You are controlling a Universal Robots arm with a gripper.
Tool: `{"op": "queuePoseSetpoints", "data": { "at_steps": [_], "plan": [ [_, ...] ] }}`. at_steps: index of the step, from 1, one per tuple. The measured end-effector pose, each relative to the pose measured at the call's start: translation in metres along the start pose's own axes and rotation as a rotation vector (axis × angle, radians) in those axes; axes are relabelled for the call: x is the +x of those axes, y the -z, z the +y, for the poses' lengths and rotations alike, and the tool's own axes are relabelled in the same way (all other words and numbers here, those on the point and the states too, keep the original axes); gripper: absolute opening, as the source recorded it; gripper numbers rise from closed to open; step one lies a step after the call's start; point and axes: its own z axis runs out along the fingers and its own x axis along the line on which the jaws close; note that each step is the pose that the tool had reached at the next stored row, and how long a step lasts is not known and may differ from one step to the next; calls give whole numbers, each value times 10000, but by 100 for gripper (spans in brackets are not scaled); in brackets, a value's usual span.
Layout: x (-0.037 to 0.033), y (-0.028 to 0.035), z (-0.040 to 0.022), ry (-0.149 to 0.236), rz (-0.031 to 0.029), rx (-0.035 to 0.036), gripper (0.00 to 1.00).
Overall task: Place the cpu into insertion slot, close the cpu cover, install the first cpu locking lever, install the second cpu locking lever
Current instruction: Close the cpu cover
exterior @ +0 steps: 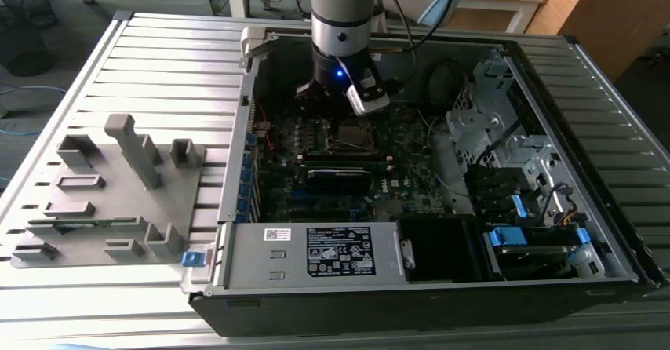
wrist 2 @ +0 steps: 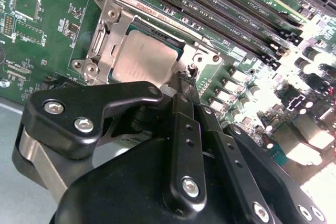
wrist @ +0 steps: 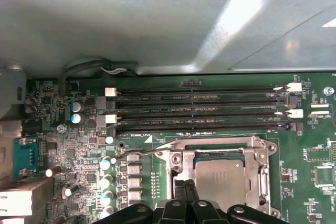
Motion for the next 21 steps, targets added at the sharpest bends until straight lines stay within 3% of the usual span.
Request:
{"op": "queuePoseSetpoints", "data": {
  "at_steps": [4, 21],
  "plan": [
    [-2, 47, 1, 1, 0, 0, 10],
    [-3, 83, 2, 1, 0, 0, 10]
  ]
}}
